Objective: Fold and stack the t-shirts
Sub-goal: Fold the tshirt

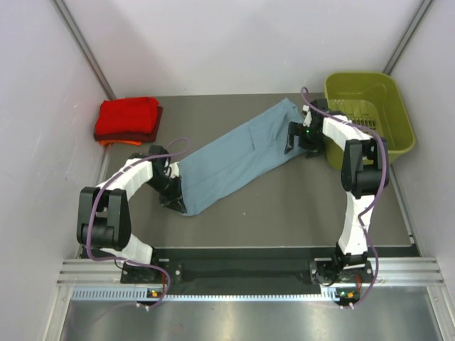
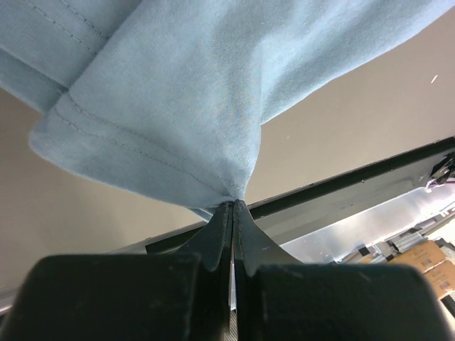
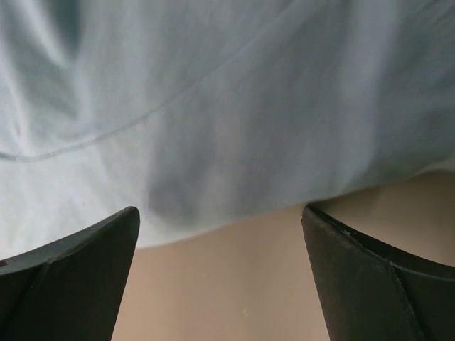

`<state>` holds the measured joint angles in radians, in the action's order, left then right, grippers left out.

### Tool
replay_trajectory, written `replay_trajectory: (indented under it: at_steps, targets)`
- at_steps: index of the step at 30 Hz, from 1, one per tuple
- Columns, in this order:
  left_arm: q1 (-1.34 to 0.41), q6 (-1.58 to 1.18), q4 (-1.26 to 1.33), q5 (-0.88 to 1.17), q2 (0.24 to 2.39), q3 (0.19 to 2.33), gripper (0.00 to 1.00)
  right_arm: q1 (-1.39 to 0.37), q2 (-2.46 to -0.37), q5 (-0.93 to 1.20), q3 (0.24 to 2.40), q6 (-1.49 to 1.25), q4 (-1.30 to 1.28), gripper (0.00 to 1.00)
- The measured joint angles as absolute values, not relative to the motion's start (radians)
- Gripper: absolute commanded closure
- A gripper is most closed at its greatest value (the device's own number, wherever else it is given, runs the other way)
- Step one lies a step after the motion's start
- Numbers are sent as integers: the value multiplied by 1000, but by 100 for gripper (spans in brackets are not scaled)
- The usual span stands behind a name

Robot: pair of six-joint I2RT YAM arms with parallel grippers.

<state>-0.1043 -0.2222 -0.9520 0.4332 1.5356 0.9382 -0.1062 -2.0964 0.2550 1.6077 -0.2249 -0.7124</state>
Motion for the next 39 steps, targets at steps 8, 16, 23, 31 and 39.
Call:
replay_trajectory:
  at_steps: [8,16,23,31,39]
  targets:
    - [-106,-234,-952,448,1547,938,100,-107,-2154,174,1680,-217,-699,61]
    - [-139,-234,-950,475,1520,895,100,-121,-2225,127,1791,-208,-706,76]
    - [-200,-255,-943,514,1457,829,100,-141,-2334,102,1963,-183,-714,73]
    - [-287,-288,-914,541,1458,823,100,-170,-2447,102,2151,-176,-718,73]
    - [-424,-340,-846,560,1498,821,100,-213,-2549,100,2310,-180,-694,73]
